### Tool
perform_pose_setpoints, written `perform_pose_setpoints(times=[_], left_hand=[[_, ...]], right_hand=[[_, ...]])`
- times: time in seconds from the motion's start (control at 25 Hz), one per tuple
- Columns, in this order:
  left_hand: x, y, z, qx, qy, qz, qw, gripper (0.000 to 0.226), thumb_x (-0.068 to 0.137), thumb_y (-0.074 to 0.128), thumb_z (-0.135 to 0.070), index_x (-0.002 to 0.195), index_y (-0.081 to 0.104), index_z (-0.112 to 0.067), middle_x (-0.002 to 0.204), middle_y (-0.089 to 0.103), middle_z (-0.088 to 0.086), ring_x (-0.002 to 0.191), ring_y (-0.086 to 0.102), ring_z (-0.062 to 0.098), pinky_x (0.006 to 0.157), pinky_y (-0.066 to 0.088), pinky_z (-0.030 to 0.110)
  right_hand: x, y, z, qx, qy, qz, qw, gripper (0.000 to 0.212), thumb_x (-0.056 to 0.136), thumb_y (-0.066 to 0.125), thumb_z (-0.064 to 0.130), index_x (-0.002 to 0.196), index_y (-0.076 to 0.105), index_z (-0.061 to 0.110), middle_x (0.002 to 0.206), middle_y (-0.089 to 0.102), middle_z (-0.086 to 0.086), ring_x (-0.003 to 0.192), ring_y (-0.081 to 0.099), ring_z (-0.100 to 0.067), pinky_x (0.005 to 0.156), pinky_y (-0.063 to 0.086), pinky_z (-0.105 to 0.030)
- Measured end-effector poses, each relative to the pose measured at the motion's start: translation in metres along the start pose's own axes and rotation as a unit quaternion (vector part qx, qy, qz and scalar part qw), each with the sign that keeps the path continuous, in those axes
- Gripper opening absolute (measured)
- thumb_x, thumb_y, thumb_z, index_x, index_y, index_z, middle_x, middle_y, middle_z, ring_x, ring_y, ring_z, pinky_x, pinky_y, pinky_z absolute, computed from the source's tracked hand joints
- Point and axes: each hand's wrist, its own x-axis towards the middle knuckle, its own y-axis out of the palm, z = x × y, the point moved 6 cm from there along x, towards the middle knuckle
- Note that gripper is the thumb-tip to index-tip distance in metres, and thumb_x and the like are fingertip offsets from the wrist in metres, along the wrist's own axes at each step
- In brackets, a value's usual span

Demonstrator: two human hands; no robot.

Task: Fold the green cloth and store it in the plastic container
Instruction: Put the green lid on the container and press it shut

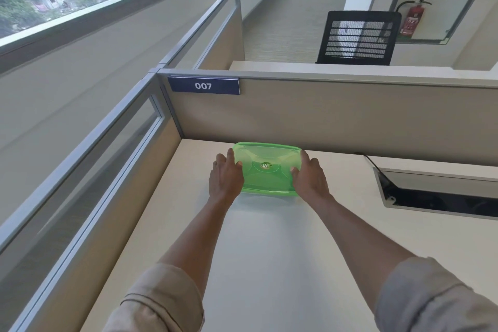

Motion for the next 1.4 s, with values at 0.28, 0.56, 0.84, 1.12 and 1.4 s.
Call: perform_pose_setpoints(times=[0.28, 0.56, 0.84, 1.12, 1.4], left_hand=[[-0.005, 0.011, 0.008, -0.030, -0.025, -0.018, 0.999, 0.044, 0.100, 0.042, -0.026, 0.140, 0.040, -0.011, 0.118, 0.048, 0.016, 0.108, 0.050, 0.036, 0.085, 0.045, 0.046], [0.003, 0.015, 0.007, 0.014, -0.008, -0.026, 1.000, 0.045, 0.101, 0.036, -0.027, 0.143, 0.035, -0.011, 0.115, 0.049, 0.016, 0.100, 0.055, 0.037, 0.074, 0.047, 0.044], [0.004, 0.019, 0.009, 0.024, -0.022, 0.002, 0.999, 0.050, 0.103, 0.026, -0.032, 0.151, 0.016, -0.022, 0.108, 0.050, 0.018, 0.084, 0.061, 0.043, 0.065, 0.041, 0.040], [0.004, 0.021, 0.015, 0.018, -0.023, 0.027, 0.999, 0.055, 0.102, 0.024, -0.031, 0.154, 0.009, -0.029, 0.096, 0.067, 0.018, 0.083, 0.062, 0.038, 0.068, 0.044, 0.040], [0.005, 0.017, 0.013, 0.027, -0.017, 0.038, 0.999, 0.055, 0.101, 0.023, -0.034, 0.153, 0.005, -0.037, 0.089, 0.068, 0.019, 0.078, 0.062, 0.038, 0.067, 0.044, 0.039]], right_hand=[[0.001, 0.004, 0.002, -0.030, -0.026, -0.012, 0.999, 0.049, 0.097, 0.048, 0.026, 0.140, 0.033, 0.011, 0.115, 0.048, -0.020, 0.101, 0.054, -0.042, 0.079, 0.045, -0.045], [0.001, 0.009, 0.004, -0.030, -0.046, -0.035, 0.998, 0.045, 0.099, 0.040, 0.024, 0.142, 0.030, 0.013, 0.109, 0.044, -0.018, 0.084, 0.058, -0.043, 0.067, 0.046, -0.043], [0.003, 0.014, 0.004, -0.069, -0.033, -0.010, 0.997, 0.050, 0.102, 0.030, 0.029, 0.150, 0.017, 0.017, 0.109, 0.048, -0.019, 0.088, 0.058, -0.044, 0.070, 0.042, -0.043], [0.001, 0.014, 0.002, -0.084, -0.024, 0.014, 0.996, 0.054, 0.102, 0.026, 0.032, 0.152, 0.010, 0.020, 0.106, 0.056, -0.019, 0.093, 0.058, -0.043, 0.076, 0.042, -0.044], [0.005, 0.013, -0.001, -0.106, -0.036, 0.015, 0.994, 0.055, 0.102, 0.027, 0.032, 0.152, 0.009, 0.019, 0.100, 0.066, -0.019, 0.090, 0.061, -0.041, 0.073, 0.044, -0.043]])
